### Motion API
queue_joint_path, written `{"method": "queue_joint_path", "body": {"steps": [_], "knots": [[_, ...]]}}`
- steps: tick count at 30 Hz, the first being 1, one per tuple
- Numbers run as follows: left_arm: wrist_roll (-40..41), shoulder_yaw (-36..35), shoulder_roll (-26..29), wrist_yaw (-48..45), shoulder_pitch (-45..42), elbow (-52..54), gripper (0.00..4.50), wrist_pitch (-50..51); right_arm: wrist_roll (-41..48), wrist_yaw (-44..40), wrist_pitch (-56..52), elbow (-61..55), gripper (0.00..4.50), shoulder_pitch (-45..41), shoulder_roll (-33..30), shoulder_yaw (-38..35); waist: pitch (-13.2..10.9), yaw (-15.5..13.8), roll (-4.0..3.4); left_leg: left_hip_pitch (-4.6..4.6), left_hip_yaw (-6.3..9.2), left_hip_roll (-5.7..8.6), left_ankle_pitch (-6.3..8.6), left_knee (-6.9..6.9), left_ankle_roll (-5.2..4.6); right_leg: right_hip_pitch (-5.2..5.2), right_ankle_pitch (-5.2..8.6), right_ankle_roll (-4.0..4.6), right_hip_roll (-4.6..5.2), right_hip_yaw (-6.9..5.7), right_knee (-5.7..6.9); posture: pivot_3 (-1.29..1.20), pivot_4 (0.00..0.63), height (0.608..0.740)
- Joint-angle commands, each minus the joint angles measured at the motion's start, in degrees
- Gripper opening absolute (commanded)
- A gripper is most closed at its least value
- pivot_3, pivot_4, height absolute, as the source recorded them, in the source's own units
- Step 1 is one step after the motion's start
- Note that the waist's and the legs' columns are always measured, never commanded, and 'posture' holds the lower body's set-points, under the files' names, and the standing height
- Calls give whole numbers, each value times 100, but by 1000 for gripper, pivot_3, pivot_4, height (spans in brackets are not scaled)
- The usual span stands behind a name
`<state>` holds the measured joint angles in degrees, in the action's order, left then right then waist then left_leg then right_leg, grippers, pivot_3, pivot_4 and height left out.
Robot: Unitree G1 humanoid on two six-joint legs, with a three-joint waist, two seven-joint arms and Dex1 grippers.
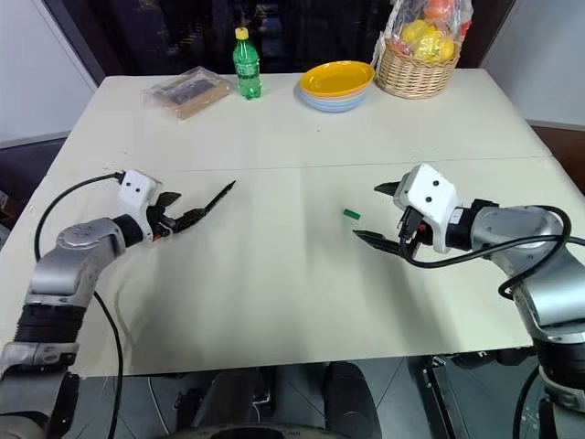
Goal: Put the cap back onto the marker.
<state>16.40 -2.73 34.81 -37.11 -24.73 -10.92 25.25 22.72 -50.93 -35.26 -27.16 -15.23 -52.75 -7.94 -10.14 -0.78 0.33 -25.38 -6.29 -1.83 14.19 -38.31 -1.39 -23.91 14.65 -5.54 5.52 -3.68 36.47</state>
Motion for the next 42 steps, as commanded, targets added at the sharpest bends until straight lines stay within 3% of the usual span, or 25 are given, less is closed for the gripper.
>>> {"method": "queue_joint_path", "body": {"steps": [1, 10, 19, 22, 28, 37, 42], "knots": [[-222, 37, -39, -61, -199, -270, 3881, -399, 139, 167, -98, -361, 4463, 77, 31, -274, 1, 4, 2, 0, 1, -2, 0, 0, 0, -1, 0, 0, -1, -1, 0, 0, 150, 740], [-664, 221, -403, 31, -558, -1210, 3881, -935, 200, 381, -173, -503, 4463, 177, 39, -276, 3, -3, 5, 3, 6, -1, 6, -4, -11, 7, -1, -2, -1, -3, 1, 0, 150, 740], [-842, 288, -525, -27, -560, -1335, 3881, -1011, 162, 422, -105, -458, 4463, 143, 20, -215, 8, -6, 5, 15, 17, 0, 12, -17, -21, 29, -2, -3, -1, -8, 2, 0, 150, 740], [-840, 281, -526, -73, -539, -1322, 3013, -979, 151, 413, -91, -451, 4500, 144, 9, -209, 8, -2, 5, 15, 20, -2, 16, -29, -28, 34, -2, -3, 0, -10, 5, 0, 150, 740], [-827, 283, -519, -144, -526, -1316, 29, -914, 138, 384, -78, -426, 4500, 119, -25, -214, 8, 13, 4, 14, 23, -4, 25, -72, -42, 33, -1, -2, 4, -10, 47, 0, 150, 740], [-823, 284, -471, -206, -516, -1249, 29, -906, 140, 374, -78, -390, 4500, 100, -14, -220, 8, 13, 4, 15, 27, -4, 25, -76, -41, 29, 0, 0, 10, -8, 56, 0, 150, 740], [-551, 85, -107, -470, -268, -81, 29, -640, 168, 474, 26, -186, 4500, 38, 338, -39, 7, 50, 6, 6, 27, -8, 26, -75, -40, 19, 0, 1, 14, -6, 57, 0, 150, 740]]}}
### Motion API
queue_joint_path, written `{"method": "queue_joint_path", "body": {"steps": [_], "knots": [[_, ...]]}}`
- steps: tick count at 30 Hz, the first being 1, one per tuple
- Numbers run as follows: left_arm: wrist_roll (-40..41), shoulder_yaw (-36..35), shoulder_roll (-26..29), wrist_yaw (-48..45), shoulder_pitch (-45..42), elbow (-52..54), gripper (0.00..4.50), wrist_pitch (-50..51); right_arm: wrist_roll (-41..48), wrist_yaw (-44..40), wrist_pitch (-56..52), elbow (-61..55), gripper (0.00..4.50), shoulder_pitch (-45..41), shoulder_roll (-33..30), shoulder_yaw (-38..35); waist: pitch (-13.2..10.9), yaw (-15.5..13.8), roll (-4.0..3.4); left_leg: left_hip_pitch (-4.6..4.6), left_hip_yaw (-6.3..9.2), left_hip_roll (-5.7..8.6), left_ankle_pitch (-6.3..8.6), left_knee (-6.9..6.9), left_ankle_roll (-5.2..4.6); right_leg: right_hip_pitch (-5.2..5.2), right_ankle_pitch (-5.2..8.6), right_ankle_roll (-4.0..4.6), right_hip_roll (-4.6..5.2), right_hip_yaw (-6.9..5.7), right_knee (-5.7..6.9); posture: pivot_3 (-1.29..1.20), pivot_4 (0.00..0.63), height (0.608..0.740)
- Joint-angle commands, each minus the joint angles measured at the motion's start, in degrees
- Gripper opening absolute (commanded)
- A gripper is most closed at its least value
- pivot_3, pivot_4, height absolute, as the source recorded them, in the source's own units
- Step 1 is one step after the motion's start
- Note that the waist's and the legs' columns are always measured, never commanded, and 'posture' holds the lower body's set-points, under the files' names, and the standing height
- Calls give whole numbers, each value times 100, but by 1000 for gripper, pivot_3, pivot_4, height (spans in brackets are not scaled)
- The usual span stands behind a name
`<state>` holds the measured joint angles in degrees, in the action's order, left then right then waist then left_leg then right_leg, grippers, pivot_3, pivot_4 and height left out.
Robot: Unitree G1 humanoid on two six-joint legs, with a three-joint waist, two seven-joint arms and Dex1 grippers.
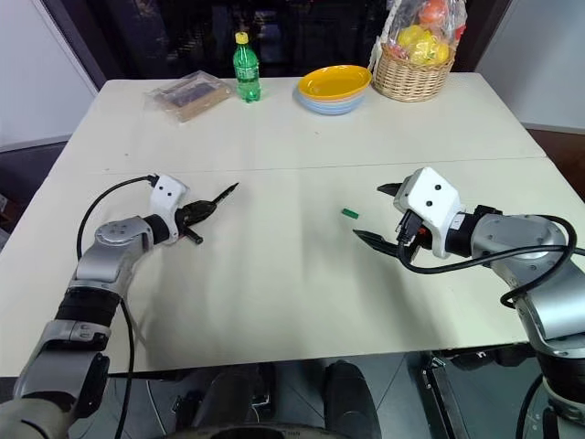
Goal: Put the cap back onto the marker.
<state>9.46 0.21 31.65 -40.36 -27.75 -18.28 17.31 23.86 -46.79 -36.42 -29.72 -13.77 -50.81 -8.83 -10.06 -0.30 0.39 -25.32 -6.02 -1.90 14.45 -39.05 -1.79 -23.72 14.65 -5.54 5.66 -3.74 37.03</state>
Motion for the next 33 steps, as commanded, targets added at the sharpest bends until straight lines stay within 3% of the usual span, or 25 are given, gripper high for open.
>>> {"method": "queue_joint_path", "body": {"steps": [1, 7, 15, 23, 33], "knots": [[193, -237, 261, -184, 60, 812, 29, 235, 21, 63, 179, 147, 4500, -142, 192, 87, -1, -2, 0, -1, 0, 0, 0, 0, 0, -1, 0, 0, 1, 0, 1, 0, 150, 740], [989, -758, 855, -548, 239, 2479, 29, 1323, -159, -43, 681, 1103, 4500, -490, 627, 384, -2, -31, 1, -5, -1, 7, 0, -2, 0, -4, 5, 10, 4, 0, 1, 0, 150, 740], [2089, -1374, 1505, -678, 555, 4127, 29, 2708, -619, -540, 1726, 3372, 4500, -1230, 1147, 900, -5, 7, -5, -4, -4, 5, -2, -2, 4, -2, 1, 0, -9, 0, 1, 0, 150, 740], [2413, -1650, 1642, -329, 781, 4695, 29, 3141, -1115, -887, 2732, 5407, 4500, -1952, 1598, 1194, -6, 14, -5, -3, -6, 5, -14, -1, 24, -2, 1, -4, -13, 0, 3, 0, 150, 740], [2901, -2074, 1946, -328, 1331, 5134, 29, 3460, -1485, -1061, 3455, 6831, 4500, -2446, 1907, 1221, -6, 106, -6, -3, -5, 4, -21, 1, 37, -2, 2, -5, -13, 0, 4, 0, 150, 740]]}}
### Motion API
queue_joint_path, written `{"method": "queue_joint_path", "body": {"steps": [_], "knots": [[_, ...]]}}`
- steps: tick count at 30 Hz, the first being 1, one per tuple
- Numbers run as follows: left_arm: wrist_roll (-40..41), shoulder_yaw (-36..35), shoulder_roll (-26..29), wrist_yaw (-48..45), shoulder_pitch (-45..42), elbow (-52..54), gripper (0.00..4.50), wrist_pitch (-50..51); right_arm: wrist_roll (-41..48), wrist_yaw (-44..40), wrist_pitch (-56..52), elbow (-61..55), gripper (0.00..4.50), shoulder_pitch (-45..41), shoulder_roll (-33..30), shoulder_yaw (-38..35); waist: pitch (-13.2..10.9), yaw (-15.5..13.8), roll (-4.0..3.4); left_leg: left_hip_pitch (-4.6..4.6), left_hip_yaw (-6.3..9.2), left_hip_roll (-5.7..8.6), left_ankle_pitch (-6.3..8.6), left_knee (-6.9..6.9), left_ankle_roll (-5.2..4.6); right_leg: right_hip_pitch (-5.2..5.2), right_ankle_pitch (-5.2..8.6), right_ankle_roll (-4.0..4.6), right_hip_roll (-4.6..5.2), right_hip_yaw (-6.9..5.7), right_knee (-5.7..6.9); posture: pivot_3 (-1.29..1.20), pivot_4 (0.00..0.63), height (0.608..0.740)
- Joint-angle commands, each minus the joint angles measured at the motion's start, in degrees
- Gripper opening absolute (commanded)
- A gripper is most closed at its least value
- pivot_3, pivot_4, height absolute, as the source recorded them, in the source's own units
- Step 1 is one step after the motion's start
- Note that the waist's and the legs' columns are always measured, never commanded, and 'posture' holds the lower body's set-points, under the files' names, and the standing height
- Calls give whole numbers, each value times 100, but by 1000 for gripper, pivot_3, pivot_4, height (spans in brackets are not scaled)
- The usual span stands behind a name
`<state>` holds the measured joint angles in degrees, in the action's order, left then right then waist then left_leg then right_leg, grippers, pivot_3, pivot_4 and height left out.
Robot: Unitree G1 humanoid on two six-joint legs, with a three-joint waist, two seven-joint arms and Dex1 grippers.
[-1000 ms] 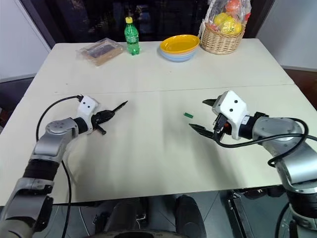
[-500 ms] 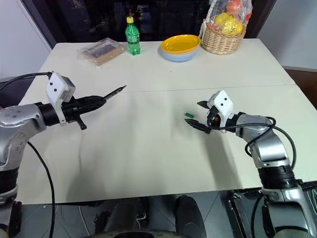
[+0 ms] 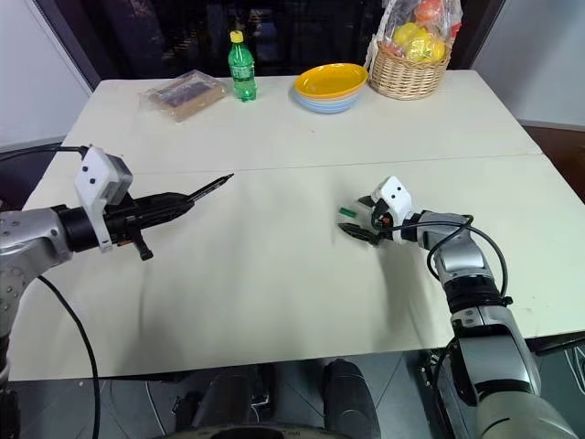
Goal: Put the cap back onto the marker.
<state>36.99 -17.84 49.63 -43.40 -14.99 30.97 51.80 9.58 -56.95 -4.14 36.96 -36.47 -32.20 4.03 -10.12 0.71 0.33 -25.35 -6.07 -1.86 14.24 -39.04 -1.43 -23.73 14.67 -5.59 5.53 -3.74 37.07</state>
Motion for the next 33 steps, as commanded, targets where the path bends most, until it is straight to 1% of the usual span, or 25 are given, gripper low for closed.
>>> {"method": "queue_joint_path", "body": {"steps": [1, 10, 13, 19, 20, 24, 27, 29, 33], "knots": [[168, -286, 181, -37, 96, 227, 29, 12, -76, -63, 260, 221, 4500, -191, 54, -64, 0, 20, -1, 0, -1, 0, 0, 1, 0, 0, 0, 0, 0, 0, 0, 0, 150, 740], [314, -321, 342, -70, 298, 279, 29, -54, -177, -138, 438, 516, 4500, -303, 176, -43, 0, 33, 0, 3, 0, -1, -2, 4, 5, 0, 0, 1, 0, 1, 0, 0, 150, 740], [340, -299, 362, -40, 270, 288, 0, -46, -213, -144, 454, 550, 3615, -307, 225, -30, 0, 39, -1, 3, -1, -1, -2, 4, 6, 0, 0, 1, 0, 1, 0, 0, 150, 740], [374, -240, 357, 34, 228, 306, 0, -43, -275, -167, 478, 619, 473, -318, 274, -36, -1, 23, -2, 4, -1, 0, -2, 4, 7, 1, 0, 1, 2, 1, 0, 0, 150, 740], [384, -235, 357, 42, 229, 308, 0, -43, -281, -169, 476, 614, 33, -318, 274, -36, -1, 24, -2, 4, 0, 0, -2, 5, 7, 1, 0, 1, 2, 1, 0, 0, 150, 740], [393, -189, 364, 42, 248, 304, 0, -67, -271, -196, 424, 485, 33, -263, 228, -41, -1, 24, -2, 5, 0, 0, -2, 5, 7, 2, 0, 2, 3, 1, 0, 0, 150, 740], [358, -39, 381, -107, 189, 199, 0, -186, -322, -327, 315, -15, 33, -104, 76, 56, -1, 9, -3, 4, 0, 0, -2, 5, 7, 1, 0, 2, 3, 1, 0, 0, 150, 740], [236, 179, 452, -326, 117, 65, 0, -369, -415, -411, 349, -507, 33, 9, -80, 133, -2, -9, -4, 3, 0, 1, -2, 5, 7, 0, 1, 2, 4, 1, 0, 0, 150, 740], [-115, 901, 490, -1065, -387, -676, 0, -1028, -626, -772, 528, -1666, 33, 26, -597, 316, -13, -4, -23, 1, -5, 3, -1, 5, 7, -4, 1, 3, 6, 2, 0, 0, 150, 740]]}}
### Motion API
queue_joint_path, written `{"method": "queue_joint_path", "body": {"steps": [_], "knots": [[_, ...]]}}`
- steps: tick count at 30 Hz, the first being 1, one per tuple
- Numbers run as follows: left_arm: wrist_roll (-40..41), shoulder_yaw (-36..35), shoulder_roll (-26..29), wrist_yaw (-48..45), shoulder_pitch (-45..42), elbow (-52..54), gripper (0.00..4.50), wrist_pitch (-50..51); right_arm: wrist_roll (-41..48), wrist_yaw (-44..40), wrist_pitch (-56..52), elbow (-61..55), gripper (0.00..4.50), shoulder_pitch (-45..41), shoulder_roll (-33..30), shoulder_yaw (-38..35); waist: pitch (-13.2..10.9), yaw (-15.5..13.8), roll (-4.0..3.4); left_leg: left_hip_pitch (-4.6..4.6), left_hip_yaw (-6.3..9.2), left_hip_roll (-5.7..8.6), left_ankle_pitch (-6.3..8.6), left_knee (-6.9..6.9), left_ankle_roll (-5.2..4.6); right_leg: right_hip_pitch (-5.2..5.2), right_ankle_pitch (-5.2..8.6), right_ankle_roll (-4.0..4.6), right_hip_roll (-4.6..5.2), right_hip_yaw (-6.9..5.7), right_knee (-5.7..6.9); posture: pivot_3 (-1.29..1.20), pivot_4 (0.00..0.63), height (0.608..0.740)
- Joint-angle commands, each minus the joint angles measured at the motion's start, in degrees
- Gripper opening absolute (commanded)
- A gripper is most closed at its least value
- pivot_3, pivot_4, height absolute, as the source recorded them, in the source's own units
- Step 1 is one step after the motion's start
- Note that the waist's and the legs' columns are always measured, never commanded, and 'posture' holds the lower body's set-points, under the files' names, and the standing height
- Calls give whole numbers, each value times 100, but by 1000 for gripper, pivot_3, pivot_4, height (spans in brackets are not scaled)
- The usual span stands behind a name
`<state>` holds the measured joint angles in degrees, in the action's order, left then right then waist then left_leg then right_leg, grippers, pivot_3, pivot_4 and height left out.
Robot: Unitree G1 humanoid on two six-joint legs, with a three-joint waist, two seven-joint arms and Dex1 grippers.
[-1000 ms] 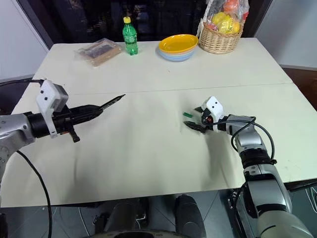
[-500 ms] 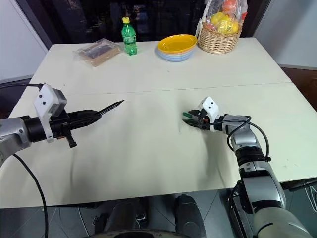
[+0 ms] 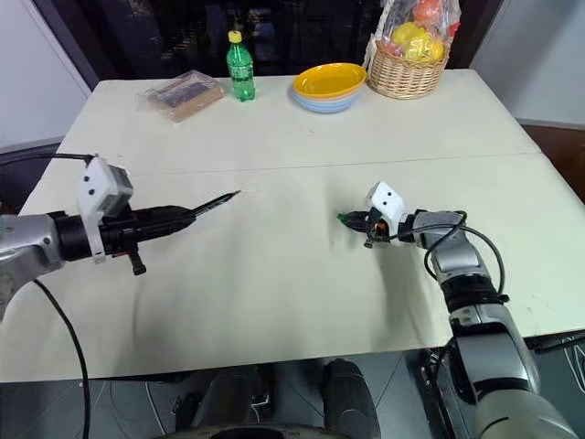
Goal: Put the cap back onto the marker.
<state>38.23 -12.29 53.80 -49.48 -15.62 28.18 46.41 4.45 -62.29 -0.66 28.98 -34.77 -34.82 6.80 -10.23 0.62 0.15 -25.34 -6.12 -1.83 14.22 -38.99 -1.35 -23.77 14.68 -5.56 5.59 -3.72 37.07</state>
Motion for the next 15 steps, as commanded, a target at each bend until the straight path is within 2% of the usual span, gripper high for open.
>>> {"method": "queue_joint_path", "body": {"steps": [1, 8, 15], "knots": [[-453, 597, 84, -693, -528, -697, 0, -764, -131, -344, 177, -1125, 33, -208, -448, 75, -3, 13, -5, 0, -2, 0, 0, 0, 0, -2, 0, 0, -1, 0, 0, 0, 150, 740], [-1269, 1624, -194, -1729, -1733, -2174, 0, -1925, -73, -762, -70, -2145, 33, -652, -685, 255, -4, 18, -6, -5, -14, -4, 0, 4, -3, -16, 0, -4, -8, 4, 4, 0, 150, 740], [-1756, 2080, -598, -2233, -2468, -2807, 0, -2485, -33, -983, -224, -2446, 33, -953, -537, 484, -5, -1, -3, -17, -24, -2, 2, -4, -10, -23, 1, -8, -6, 7, 4, 0, 150, 740]]}}
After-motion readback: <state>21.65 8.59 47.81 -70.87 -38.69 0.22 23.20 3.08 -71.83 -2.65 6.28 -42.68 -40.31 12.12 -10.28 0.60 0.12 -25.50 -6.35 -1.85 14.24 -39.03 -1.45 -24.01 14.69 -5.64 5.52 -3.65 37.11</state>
